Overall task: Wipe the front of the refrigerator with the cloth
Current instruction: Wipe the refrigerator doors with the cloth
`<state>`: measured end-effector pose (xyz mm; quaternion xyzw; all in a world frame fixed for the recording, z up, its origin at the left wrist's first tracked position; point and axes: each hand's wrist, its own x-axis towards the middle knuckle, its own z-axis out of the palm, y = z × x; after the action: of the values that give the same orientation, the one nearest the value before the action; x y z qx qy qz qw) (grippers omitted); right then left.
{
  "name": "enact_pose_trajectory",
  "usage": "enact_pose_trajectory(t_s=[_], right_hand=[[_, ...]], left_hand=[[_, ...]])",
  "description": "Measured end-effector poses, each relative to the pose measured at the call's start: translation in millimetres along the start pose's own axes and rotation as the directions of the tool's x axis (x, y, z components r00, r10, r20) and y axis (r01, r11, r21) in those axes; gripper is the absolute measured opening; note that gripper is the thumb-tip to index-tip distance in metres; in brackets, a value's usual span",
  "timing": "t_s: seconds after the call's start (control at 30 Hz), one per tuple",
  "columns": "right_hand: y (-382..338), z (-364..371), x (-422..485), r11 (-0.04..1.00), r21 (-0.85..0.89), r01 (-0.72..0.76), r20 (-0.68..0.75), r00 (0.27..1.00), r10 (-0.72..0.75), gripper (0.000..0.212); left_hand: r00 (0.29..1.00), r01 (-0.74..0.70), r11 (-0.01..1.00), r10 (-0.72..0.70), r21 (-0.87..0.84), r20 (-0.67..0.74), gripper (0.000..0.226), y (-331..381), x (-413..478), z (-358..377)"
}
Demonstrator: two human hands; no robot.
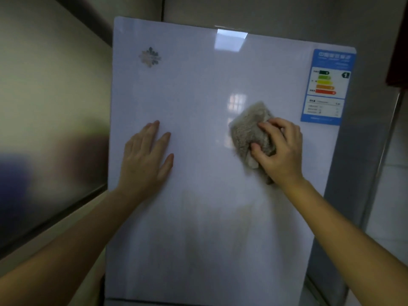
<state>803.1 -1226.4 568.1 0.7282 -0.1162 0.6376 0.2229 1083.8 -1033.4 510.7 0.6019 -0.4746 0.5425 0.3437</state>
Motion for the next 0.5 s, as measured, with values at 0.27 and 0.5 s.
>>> enact_pose_trajectory(t_s=[0.27, 0.5], right_hand=[[11, 4, -99, 0.891, 0.095, 0.444, 0.23, 0.861, -0.454, 0.044], [62, -24, -67, 0.93, 0.019, 0.368, 0.191, 0.911, -0.365, 0.048]], left_hand=[[0.999, 0.023, 1.0, -0.024, 0.02, 0.028, 0.049, 48, -7, 17], [0.999, 0.04, 0.999, -0.04, 0.012, 0.024, 0.052, 52, -7, 18]])
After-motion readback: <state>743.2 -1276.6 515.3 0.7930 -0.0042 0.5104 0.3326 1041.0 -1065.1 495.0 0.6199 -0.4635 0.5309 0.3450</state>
